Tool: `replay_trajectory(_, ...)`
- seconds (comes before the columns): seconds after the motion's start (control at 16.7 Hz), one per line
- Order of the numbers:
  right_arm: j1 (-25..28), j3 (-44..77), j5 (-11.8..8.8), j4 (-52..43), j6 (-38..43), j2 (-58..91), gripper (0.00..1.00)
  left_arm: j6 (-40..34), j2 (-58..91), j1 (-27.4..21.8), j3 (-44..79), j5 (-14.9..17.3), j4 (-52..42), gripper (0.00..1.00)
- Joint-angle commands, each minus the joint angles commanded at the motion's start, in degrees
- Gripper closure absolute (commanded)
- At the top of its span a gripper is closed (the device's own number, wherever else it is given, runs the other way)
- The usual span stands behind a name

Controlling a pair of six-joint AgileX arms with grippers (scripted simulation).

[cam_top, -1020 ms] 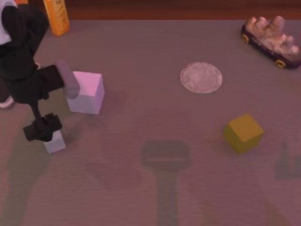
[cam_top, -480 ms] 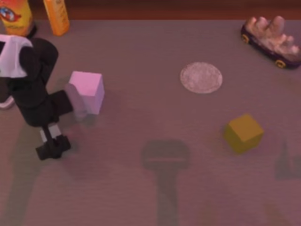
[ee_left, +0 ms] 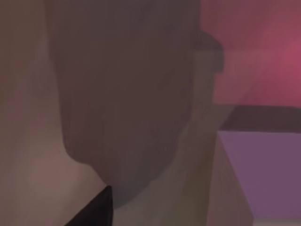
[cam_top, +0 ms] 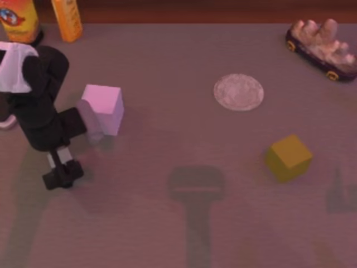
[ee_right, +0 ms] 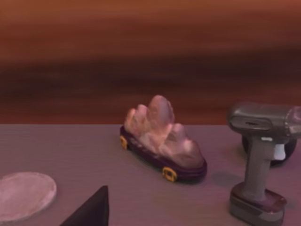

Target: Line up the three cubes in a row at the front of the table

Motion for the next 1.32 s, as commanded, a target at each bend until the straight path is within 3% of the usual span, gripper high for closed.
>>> replay_trajectory(0.6, 0.0, 0.0, 0.0, 0.0, 0.0, 0.0, 0.0, 0.0, 0.0, 0.0, 0.0, 0.0, 0.0, 0.98)
replay_trajectory(1.08, 0.0, 0.0, 0.0, 0.0, 0.0, 0.0, 0.0, 0.0, 0.0, 0.0, 0.0, 0.0, 0.0, 1.0)
replay_trajectory(1.32, 0.0, 0.0, 0.0, 0.0, 0.0, 0.0, 0.0, -0.8, -3.5, 0.0, 2.0, 1.1, -4.7, 1.0)
